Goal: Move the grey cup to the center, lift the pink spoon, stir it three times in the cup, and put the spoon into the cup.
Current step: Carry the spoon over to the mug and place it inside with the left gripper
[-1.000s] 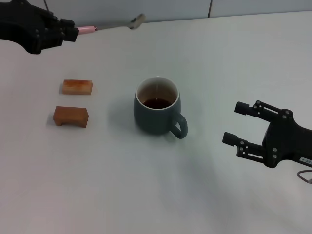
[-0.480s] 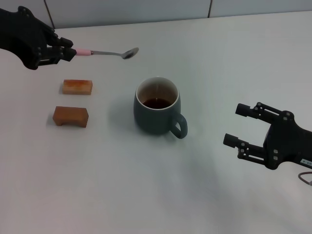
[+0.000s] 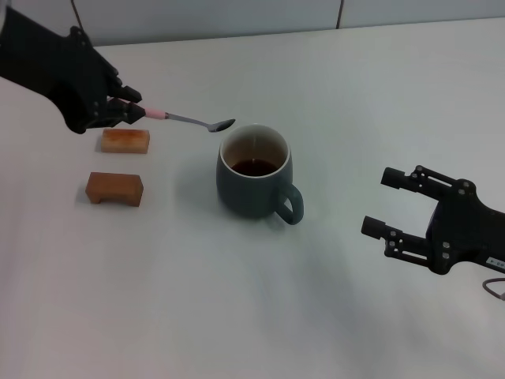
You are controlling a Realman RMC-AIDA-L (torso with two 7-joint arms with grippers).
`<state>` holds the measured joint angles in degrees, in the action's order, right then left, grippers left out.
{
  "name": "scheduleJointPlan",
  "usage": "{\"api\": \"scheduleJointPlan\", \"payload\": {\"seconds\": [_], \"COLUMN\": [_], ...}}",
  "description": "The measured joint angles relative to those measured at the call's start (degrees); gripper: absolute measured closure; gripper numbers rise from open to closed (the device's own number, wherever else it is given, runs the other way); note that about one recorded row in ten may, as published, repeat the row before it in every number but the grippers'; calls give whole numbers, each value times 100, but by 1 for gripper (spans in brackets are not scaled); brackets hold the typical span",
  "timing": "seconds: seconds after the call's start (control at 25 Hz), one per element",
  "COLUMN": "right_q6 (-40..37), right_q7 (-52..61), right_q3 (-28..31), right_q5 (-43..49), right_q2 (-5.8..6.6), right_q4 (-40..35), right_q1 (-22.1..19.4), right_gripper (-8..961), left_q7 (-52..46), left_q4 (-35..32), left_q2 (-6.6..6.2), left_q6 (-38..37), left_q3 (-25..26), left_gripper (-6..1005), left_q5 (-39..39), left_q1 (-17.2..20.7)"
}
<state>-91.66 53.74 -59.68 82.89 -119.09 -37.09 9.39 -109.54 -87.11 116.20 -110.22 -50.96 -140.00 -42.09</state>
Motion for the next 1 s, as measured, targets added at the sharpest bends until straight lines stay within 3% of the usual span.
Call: {"api": "scheduleJointPlan", "payload": {"seconds": [0.04, 0.12, 0.28, 0.48, 1.0], "right_q6": [0, 2, 4, 2, -4], "right_q7": [0, 2, 4, 5, 5], "right_q3": [0, 0, 0, -1, -32], "right_q5": [0, 0, 0, -1, -1], "right_q2": [-1, 0, 0, 0, 0], "right_q4": [0, 0, 0, 0, 0], "right_q1": [0, 1, 2, 10, 37], "right_gripper": [198, 198, 198, 198, 199], "left_q7": [-45, -53, -53, -69, -53], "left_q4": [-72, -93, -93, -85, 103], "left_q2": [147, 189, 189, 238, 249], "left_q6": [-60, -78, -78, -121, 66], "left_q3": [-276, -360, -360, -818, -1093], "left_gripper": [867, 867, 868, 867, 868], "left_q5": [-387, -471, -471, -518, -834], "left_q1": [-238, -357, -357, -620, -867]}}
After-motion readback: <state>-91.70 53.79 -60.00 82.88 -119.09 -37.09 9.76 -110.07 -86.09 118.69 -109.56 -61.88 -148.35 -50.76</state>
